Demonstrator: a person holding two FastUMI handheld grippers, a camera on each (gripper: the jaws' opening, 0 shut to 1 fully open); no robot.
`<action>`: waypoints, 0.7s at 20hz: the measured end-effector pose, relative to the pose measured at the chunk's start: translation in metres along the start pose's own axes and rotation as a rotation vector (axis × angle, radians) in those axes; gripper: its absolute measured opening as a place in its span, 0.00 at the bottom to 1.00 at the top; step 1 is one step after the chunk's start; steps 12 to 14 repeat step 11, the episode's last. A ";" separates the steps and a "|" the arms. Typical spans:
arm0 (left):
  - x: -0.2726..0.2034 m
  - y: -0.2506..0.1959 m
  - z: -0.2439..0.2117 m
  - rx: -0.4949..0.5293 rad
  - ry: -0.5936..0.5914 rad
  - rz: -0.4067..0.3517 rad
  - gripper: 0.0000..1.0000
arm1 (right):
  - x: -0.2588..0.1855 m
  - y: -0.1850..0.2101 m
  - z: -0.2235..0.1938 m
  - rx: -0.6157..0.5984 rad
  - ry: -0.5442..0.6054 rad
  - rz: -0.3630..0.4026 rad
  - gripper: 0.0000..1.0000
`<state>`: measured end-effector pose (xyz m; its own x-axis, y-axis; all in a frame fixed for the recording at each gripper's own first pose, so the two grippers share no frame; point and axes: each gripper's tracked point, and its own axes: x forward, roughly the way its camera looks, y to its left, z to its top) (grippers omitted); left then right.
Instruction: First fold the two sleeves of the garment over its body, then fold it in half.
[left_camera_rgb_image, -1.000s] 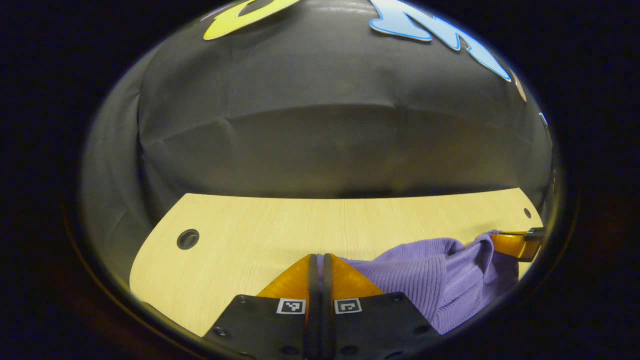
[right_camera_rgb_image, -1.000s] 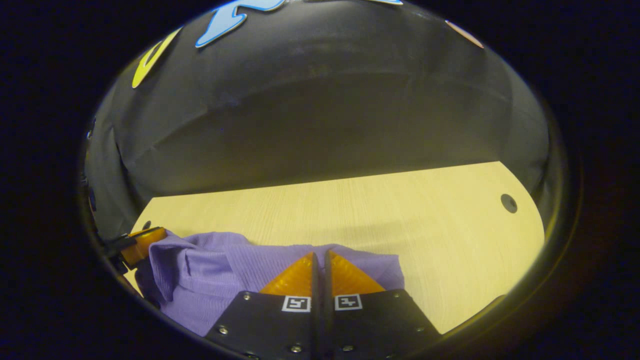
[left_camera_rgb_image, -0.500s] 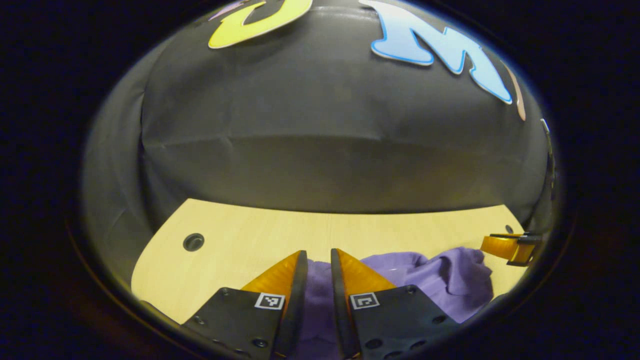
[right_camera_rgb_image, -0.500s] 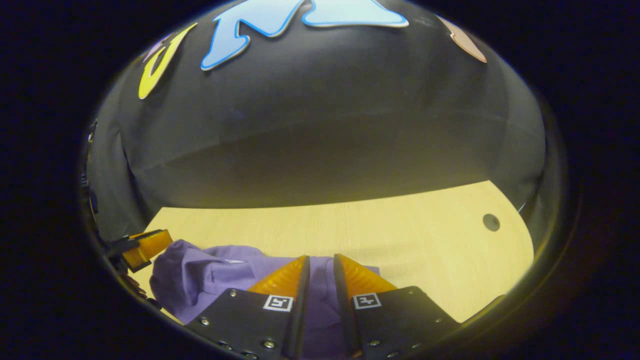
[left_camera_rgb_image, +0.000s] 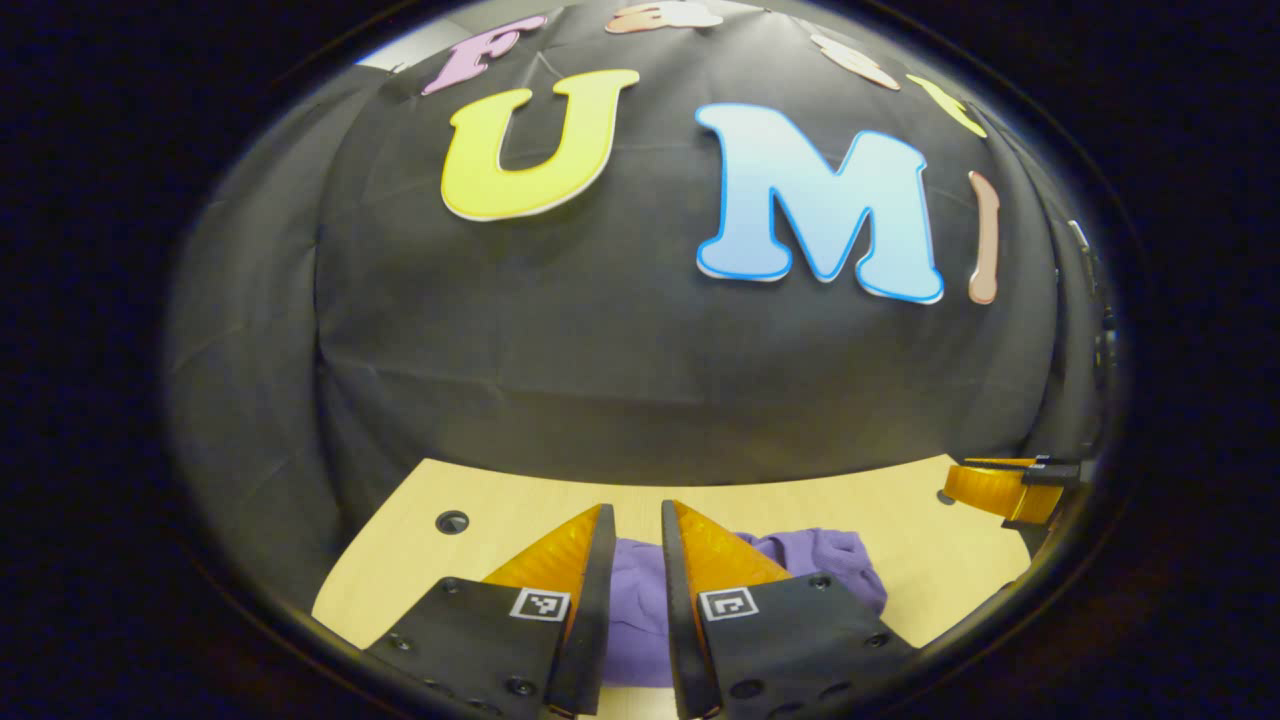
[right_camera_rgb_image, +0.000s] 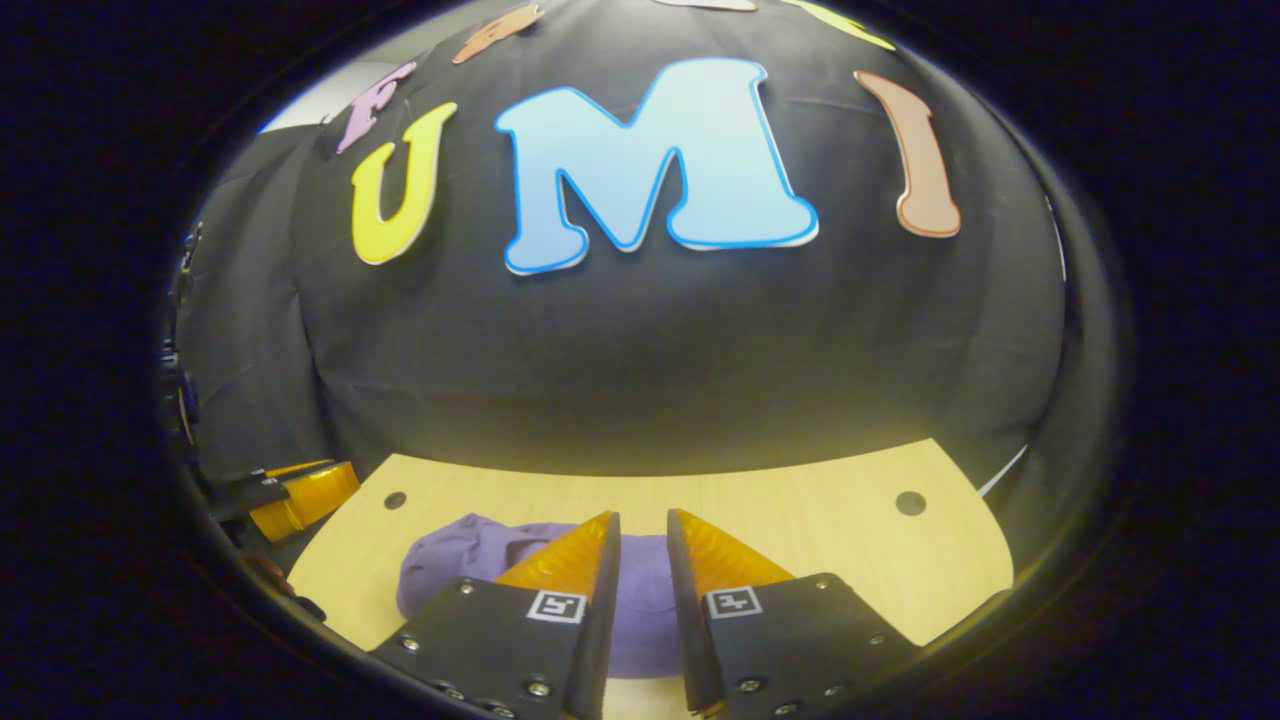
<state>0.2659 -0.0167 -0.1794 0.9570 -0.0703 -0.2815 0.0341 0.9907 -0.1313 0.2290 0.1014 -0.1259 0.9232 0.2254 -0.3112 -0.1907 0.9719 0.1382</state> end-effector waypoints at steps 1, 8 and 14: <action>-0.017 -0.004 0.005 0.000 -0.009 -0.009 0.29 | -0.016 0.003 0.003 -0.011 -0.013 0.001 0.29; -0.131 -0.017 0.017 0.003 -0.062 -0.031 0.29 | -0.118 0.022 0.008 0.002 -0.087 0.004 0.25; -0.168 -0.011 0.011 -0.020 -0.071 -0.028 0.37 | -0.158 0.026 0.007 0.032 -0.119 -0.001 0.29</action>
